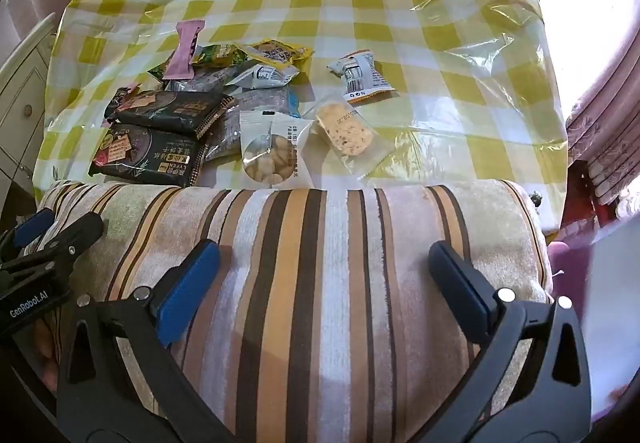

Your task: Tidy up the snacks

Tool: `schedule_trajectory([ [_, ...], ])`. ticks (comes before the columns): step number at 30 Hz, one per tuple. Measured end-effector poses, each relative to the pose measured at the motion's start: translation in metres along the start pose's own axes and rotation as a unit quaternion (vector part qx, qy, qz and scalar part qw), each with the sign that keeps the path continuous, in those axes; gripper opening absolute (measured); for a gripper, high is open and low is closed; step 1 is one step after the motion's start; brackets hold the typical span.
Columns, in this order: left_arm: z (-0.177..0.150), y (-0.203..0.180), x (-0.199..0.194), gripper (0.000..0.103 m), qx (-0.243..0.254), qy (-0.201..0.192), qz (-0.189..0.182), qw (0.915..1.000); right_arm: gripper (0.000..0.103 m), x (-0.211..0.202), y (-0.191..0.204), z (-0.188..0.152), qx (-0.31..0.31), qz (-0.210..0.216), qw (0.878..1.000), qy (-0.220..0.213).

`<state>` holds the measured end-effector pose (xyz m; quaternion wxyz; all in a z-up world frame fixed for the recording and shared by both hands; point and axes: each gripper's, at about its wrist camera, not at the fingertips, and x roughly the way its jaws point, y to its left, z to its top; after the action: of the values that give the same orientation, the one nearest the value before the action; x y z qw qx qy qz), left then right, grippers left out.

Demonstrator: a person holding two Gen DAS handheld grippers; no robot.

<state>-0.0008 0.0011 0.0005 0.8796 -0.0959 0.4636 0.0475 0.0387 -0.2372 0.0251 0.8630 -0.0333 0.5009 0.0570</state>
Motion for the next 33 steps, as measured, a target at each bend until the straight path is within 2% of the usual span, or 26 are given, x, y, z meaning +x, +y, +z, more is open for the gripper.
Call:
schedule_trajectory([
  [1, 0.0008, -0.0024, 0.0008, 0.103, 0.005, 0.005, 0.008, 0.9999, 0.103, 0.0001, 0.0, 0.0001, 0.001, 0.002, 1.0, 0.0],
  [14, -0.0017, -0.0023, 0.0051, 0.103, -0.002, 0.012, 0.005, 0.9999, 0.103, -0.0004, -0.0015, -0.0022, -0.001, 0.0, 1.0, 0.0],
  [33, -0.004, -0.0015, 0.0018, 0.103, -0.012, 0.002, 0.012, 0.9999, 0.103, -0.0012, 0.0016, -0.0027, -0.003, -0.003, 1.0, -0.002],
])
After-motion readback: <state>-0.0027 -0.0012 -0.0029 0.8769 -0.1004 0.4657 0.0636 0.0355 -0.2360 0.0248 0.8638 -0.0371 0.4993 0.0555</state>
